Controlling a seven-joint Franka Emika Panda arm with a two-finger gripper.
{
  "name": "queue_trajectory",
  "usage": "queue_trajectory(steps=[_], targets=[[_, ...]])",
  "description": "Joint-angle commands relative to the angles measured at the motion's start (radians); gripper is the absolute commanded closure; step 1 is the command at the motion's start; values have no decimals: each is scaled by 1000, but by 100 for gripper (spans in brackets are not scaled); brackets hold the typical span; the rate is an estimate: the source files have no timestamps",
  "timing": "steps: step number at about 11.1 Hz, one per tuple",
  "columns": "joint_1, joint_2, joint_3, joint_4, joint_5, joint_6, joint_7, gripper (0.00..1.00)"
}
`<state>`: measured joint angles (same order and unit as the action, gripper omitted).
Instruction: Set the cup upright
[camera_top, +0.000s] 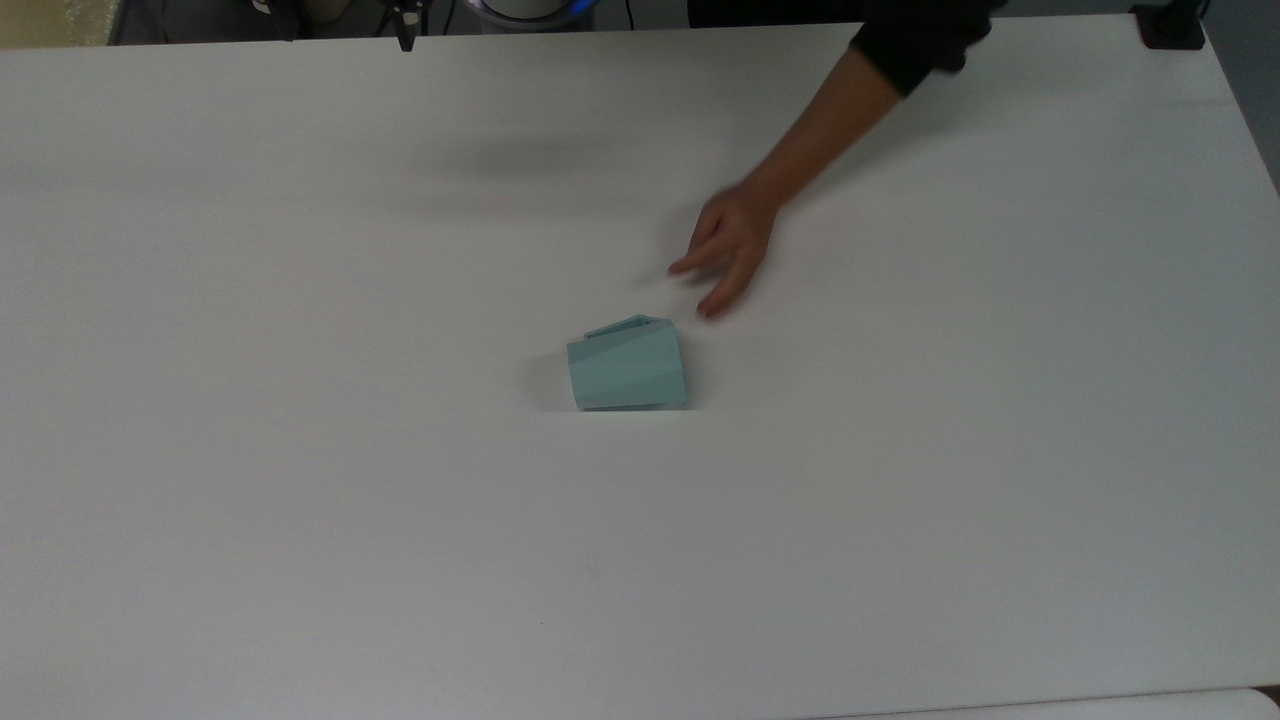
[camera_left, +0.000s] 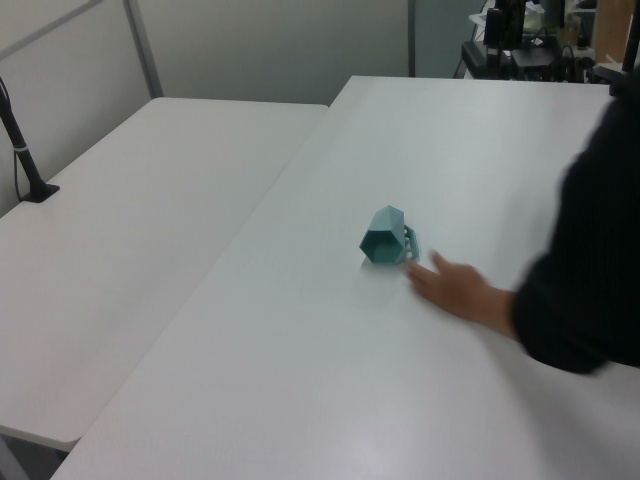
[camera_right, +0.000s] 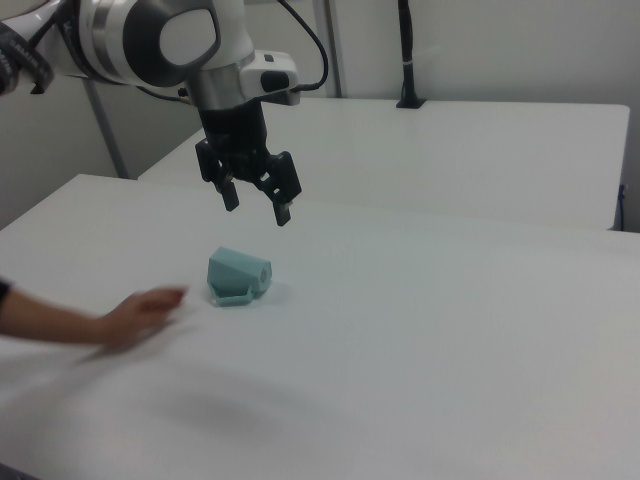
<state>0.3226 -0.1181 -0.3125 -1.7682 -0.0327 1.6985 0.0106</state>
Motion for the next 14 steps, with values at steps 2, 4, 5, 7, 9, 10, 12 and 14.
queue_trajectory(steps=[2,4,5,7,9,10,12,14], targets=[[-17,-21,-2,9,-32,-17,-17,0],[-17,-23,-2,6,-32,-25,-15,0],[-16,-23,-2,7,-30,-25,-11,0],[-11,-23,0,6,-30,-23,-11,0],[-10,-23,0,6,-30,-25,0,0],[-11,-23,0,7,-30,-23,0,0],[-7,-18,1,9,-26,-19,0,0],[6,0,10,16,-21,-11,29,0]])
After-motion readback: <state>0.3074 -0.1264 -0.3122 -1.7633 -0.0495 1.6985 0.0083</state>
